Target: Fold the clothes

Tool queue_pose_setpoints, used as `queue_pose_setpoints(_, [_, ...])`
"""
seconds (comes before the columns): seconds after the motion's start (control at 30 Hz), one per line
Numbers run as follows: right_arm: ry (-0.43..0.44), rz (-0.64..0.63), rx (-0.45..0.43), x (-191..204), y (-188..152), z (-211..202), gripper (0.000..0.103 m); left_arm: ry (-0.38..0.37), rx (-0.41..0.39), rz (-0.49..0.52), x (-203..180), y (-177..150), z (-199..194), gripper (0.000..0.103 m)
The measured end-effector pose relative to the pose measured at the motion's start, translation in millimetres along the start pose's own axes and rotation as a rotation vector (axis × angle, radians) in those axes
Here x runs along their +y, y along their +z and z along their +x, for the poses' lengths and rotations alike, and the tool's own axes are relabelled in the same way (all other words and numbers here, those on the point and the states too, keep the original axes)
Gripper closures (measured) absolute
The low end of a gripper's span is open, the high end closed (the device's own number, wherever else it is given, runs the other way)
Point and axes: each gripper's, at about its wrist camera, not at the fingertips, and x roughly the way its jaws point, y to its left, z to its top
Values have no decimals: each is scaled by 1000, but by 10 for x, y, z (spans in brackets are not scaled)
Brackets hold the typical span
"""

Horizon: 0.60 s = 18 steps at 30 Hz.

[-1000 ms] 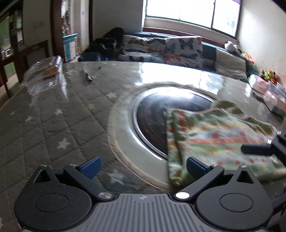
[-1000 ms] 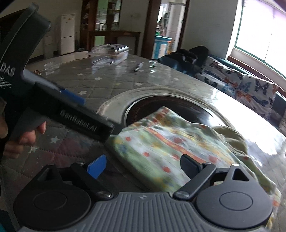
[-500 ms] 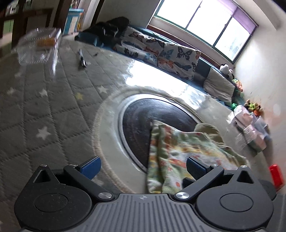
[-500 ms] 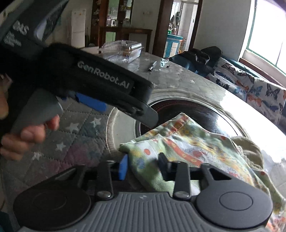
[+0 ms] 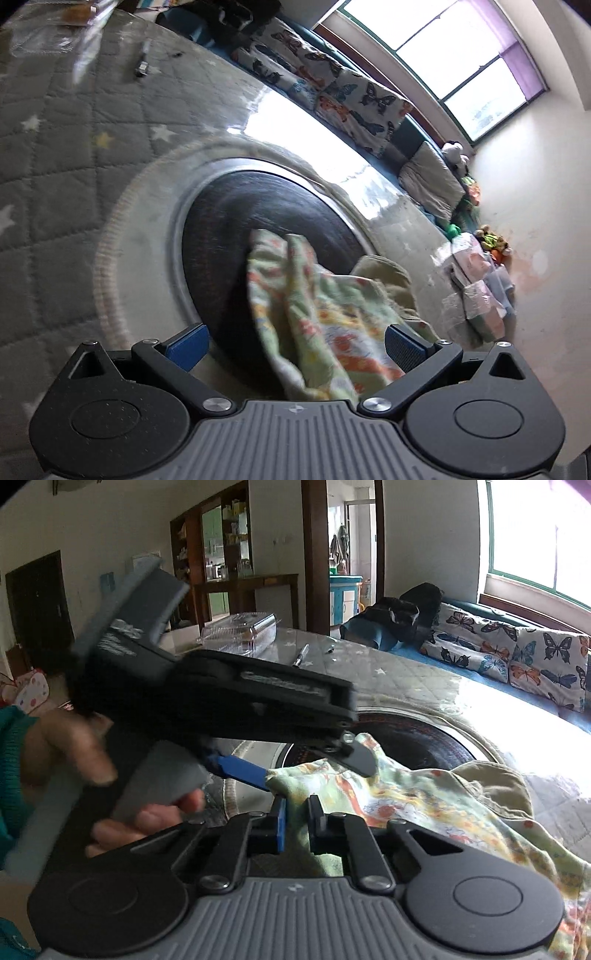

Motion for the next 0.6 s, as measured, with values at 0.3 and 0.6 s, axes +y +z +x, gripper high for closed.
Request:
queue_pose_setpoints(0.3, [31,27,-7,-59,-95,-138,93,-45,39,-35,5,-5,190,58])
queue_pose_setpoints(0.6, [-114,134,-16,-487,-259,-432,68,-21,31,1,4,-23,209,76])
